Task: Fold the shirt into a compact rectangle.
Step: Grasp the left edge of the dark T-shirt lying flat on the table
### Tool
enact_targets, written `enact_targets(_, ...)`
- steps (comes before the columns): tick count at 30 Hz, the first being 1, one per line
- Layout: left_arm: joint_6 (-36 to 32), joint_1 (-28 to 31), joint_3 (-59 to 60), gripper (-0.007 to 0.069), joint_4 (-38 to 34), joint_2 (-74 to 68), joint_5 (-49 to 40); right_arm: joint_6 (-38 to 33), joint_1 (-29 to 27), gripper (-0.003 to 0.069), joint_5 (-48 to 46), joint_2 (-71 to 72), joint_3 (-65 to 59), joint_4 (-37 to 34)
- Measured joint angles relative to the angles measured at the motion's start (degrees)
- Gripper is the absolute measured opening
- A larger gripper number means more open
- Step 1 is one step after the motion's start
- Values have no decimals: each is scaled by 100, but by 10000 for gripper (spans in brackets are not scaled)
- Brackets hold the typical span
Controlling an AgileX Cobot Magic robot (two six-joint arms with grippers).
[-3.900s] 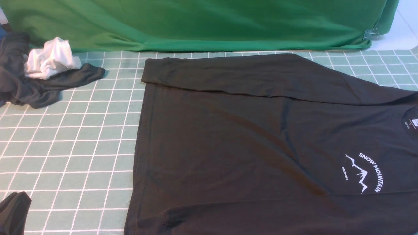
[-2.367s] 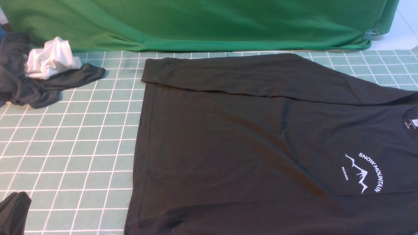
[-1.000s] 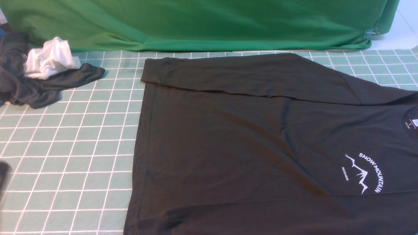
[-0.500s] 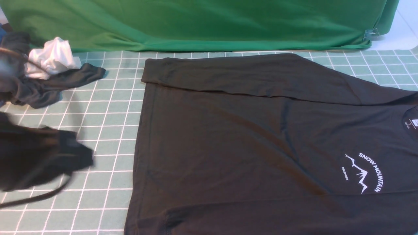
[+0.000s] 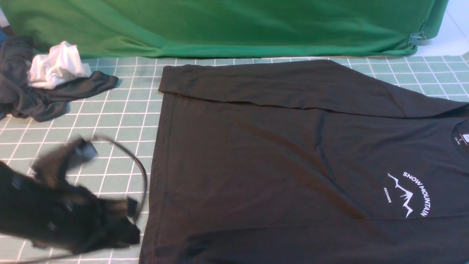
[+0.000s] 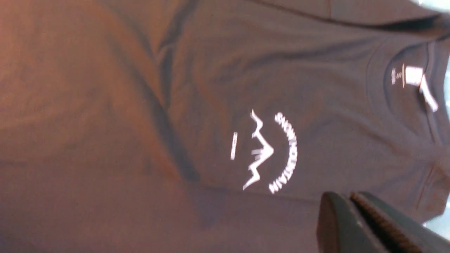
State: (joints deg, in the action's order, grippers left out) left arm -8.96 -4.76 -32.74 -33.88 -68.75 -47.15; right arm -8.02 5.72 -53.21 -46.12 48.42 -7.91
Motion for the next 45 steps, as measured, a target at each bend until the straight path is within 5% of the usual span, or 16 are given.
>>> enact_targets(13,1484,-1856,24,306,1366,-906,1673,43,0,59,231,0,4,-36)
enact_targets(19,1784,-1868,24,377,1707,-1161,2011,47,0,68,251,0,4,-49)
enact_targets(32,2335,-1863,24,382,1963,-1499,1843,47,0,80,255,0,4,-61)
enact_targets(45,1670,-1863,-72,382,1730,-1516,2003,49,0,93,266,0,4,-61)
